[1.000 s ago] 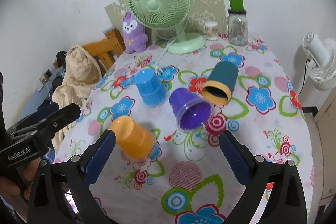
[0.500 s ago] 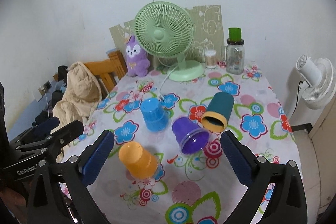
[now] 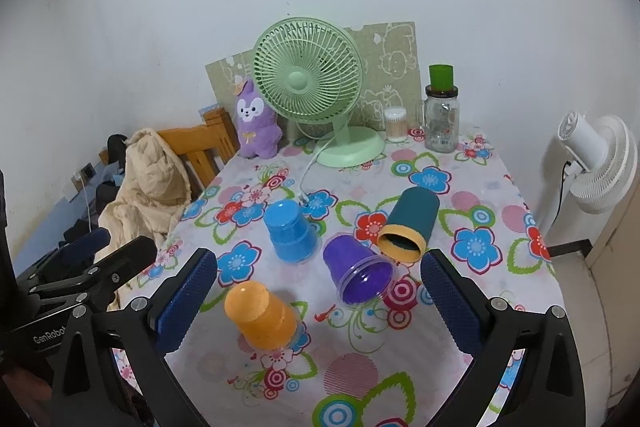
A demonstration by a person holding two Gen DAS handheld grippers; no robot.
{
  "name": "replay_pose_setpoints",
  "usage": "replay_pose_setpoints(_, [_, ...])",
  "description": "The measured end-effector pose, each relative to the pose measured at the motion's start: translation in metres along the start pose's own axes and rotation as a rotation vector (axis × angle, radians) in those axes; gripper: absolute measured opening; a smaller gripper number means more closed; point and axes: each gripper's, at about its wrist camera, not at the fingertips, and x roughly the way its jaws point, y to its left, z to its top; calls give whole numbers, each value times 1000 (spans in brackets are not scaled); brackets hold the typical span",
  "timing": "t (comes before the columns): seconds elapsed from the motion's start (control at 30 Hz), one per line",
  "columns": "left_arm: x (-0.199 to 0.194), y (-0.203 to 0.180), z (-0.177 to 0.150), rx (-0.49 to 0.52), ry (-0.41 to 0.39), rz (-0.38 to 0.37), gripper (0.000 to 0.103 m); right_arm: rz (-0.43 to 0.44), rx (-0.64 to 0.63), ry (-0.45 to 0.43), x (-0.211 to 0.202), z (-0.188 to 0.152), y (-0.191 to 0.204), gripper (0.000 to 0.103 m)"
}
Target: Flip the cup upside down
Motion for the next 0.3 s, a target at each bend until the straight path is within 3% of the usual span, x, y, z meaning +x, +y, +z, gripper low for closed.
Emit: replay_pose_setpoints(0.3, [-2,0,1,-3,-6,-8,99,-3,-3,-1,0,0,2,103])
